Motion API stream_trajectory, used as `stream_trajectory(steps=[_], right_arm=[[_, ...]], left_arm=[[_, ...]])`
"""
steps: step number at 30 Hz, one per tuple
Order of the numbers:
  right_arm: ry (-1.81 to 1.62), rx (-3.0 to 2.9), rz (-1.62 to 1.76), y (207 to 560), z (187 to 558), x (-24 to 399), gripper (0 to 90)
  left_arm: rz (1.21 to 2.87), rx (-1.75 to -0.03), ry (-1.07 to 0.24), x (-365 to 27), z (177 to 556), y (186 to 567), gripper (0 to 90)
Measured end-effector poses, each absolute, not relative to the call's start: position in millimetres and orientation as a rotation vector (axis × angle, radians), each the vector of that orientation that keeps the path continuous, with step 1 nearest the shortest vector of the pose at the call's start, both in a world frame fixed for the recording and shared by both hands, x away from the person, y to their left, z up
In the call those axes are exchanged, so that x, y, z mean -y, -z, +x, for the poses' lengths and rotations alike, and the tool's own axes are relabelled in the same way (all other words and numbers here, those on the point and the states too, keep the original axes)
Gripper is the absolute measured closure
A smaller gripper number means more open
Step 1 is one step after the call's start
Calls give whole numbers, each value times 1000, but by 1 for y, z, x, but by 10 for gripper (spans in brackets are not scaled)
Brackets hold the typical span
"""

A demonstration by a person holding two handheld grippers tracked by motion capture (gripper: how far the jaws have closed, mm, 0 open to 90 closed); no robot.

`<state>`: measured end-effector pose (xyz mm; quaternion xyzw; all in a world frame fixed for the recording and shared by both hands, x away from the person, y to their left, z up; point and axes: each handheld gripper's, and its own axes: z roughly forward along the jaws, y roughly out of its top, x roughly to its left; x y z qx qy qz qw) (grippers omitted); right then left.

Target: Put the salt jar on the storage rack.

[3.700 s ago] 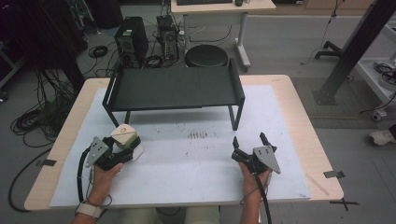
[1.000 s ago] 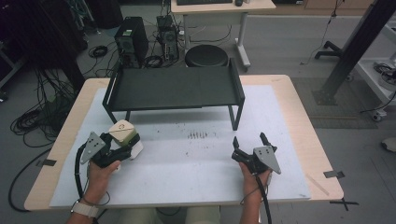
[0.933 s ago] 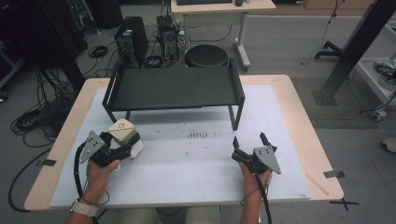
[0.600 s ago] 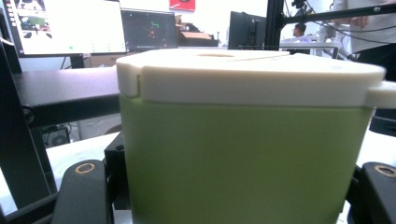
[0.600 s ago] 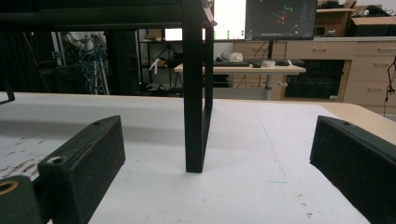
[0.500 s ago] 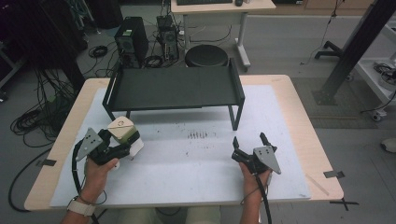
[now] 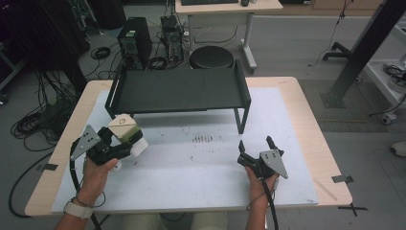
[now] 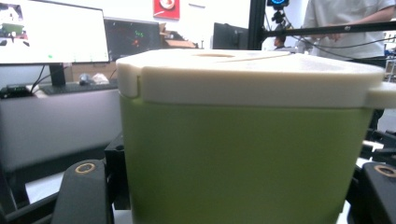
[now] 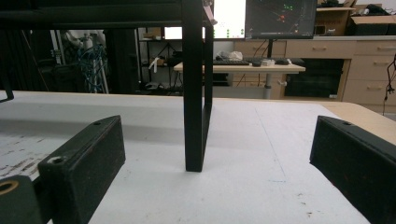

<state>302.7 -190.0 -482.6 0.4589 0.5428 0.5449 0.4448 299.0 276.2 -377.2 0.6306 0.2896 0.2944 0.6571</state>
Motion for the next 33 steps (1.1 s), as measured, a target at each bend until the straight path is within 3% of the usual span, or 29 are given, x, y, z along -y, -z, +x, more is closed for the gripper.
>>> stream_trajectory(steps=[33], right_arm=[[-1356,-1342,1139,483,303,190,34]], left_arm=[[1447,-507,-574,-252,328,289,293]])
